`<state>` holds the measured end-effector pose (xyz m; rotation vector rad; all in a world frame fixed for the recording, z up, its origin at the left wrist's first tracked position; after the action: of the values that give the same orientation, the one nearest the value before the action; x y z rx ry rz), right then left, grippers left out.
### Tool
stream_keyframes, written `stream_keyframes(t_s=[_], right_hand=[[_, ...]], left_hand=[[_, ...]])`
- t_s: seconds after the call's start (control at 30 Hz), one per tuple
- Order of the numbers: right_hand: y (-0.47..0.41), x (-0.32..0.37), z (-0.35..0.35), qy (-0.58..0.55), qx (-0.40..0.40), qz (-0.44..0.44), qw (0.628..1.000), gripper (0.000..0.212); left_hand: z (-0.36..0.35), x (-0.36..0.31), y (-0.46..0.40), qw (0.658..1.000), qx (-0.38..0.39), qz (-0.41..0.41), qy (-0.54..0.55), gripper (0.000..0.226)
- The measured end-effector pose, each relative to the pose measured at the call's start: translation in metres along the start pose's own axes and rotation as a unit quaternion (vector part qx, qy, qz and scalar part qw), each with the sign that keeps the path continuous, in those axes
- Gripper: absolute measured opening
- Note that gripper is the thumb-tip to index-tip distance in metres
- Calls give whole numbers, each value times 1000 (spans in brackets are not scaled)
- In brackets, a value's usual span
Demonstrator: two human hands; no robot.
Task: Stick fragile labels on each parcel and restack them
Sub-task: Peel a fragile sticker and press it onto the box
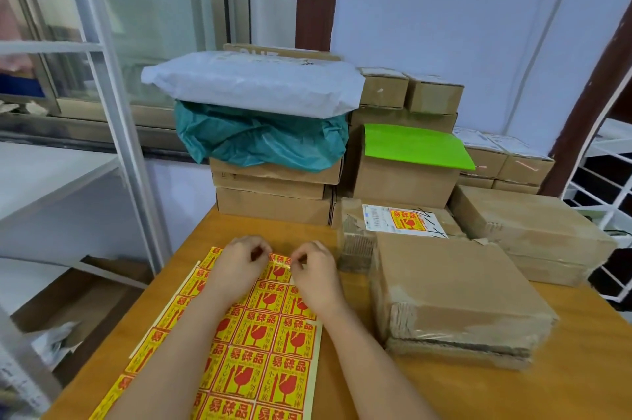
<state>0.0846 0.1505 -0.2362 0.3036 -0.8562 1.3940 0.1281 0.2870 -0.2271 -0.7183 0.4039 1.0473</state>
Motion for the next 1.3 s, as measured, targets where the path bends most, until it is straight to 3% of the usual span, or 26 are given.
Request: stream_keyframes(t_s=[0.33, 1.13, 1.3], right_hand=[[-1, -1, 1, -5, -18, -6, 1000, 11], [-1, -2, -1, -2, -16, -9, 1000, 14], [-2, -3, 5, -39, -30, -41, 998, 15]], left_hand=[[-4, 2, 4, 997, 81, 9, -16, 67], [-5, 1, 5, 997, 73, 0, -9, 66], [-4, 1, 6, 996, 94, 10, -7, 81]])
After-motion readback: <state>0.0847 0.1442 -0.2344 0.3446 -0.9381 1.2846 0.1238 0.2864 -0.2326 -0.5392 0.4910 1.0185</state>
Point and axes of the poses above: each hand's wrist, its own y-axis away from the middle knuckle, its own z-axis out of the back of the hand, x = y × z, the point moved 4 cm from there along -y, towards the middle knuckle, and after that the axes turned 1 degree about -x, right-handed, at the moved point
